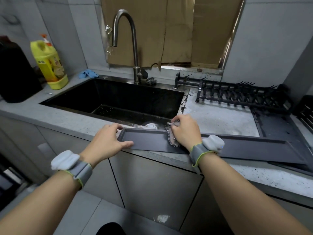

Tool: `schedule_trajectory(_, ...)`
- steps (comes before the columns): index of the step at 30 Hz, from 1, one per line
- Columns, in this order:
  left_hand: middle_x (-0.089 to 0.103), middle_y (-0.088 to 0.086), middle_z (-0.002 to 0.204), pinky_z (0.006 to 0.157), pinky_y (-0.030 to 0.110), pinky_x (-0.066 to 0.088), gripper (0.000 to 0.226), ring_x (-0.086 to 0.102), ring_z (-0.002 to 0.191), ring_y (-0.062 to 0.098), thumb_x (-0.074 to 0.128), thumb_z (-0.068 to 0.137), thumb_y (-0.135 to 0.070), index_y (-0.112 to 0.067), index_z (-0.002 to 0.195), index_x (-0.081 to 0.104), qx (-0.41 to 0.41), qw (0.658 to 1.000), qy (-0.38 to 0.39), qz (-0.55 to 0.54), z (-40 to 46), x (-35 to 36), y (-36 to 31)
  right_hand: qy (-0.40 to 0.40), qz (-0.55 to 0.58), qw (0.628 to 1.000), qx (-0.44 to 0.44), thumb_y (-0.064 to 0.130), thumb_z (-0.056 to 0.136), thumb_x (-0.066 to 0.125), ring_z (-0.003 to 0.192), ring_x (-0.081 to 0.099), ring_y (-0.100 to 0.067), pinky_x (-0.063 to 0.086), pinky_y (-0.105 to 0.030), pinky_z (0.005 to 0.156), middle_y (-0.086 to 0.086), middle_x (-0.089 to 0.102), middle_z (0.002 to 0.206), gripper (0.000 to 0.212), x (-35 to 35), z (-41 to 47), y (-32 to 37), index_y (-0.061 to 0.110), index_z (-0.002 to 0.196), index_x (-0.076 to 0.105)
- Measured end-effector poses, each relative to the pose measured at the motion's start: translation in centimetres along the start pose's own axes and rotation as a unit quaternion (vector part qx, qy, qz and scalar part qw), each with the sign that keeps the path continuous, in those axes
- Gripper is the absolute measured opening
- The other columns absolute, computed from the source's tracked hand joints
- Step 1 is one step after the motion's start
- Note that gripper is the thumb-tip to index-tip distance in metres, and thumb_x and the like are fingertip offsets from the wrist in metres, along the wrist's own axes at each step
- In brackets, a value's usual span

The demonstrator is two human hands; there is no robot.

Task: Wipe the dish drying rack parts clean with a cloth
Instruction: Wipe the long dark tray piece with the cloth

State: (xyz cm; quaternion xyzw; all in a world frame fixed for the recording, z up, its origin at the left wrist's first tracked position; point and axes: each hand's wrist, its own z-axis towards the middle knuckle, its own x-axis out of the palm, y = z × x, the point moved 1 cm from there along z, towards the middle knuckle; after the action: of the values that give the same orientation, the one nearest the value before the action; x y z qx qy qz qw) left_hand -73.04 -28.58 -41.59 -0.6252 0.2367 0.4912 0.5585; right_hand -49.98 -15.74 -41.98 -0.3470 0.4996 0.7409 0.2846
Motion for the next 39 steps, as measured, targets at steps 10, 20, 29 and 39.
schedule_trajectory(10,0.065,-0.005,0.104,0.093,0.033,0.054,0.066,0.065,0.094,0.012,0.068,0.073,0.001,-0.016,0.135,0.053,-0.022,0.991,0.01,-0.134,0.1,0.7,0.7,0.069,-0.013,0.992,-0.107,0.023,0.094,0.054,0.115,0.048,-0.035,0.044,-0.037,0.094,-0.011,0.057,0.12,0.024,6.7,0.2,7.3,0.019,0.114,0.068)
schedule_trajectory(20,0.06,-0.013,0.111,0.088,0.024,0.045,0.095,0.061,0.102,0.012,0.086,0.072,-0.012,-0.017,0.149,0.03,-0.001,0.995,0.015,-0.1,-0.6,1.0,1.0,0.158,0.058,0.955,-0.246,0.019,0.086,0.065,0.106,0.051,-0.027,0.045,-0.038,0.087,-0.007,0.065,0.108,0.029,7.8,-1.7,9.4,0.021,0.115,0.06)
schedule_trajectory(29,0.053,0.0,0.133,0.103,0.035,0.047,0.095,0.054,0.117,0.017,0.089,0.071,-0.03,-0.028,0.147,0.033,0.036,0.998,0.047,-0.018,-0.8,0.1,0.3,0.157,0.077,0.932,-0.319,0.005,0.085,0.064,0.101,0.047,-0.017,0.038,-0.029,0.087,0.005,0.061,0.102,0.026,-0.1,-3.4,3.4,0.02,0.106,0.068)
schedule_trajectory(39,0.053,-0.009,0.128,0.105,0.033,0.04,0.055,0.044,0.121,0.011,0.076,0.08,-0.05,-0.03,0.128,0.059,0.32,0.942,0.095,0.022,-0.4,5.1,-15.6,0.073,-0.071,0.976,-0.19,-0.006,0.077,0.05,0.092,0.043,-0.02,0.045,-0.044,0.082,0.011,0.06,0.098,0.036,-14.3,-5.2,-11.4,0.024,0.076,0.069)
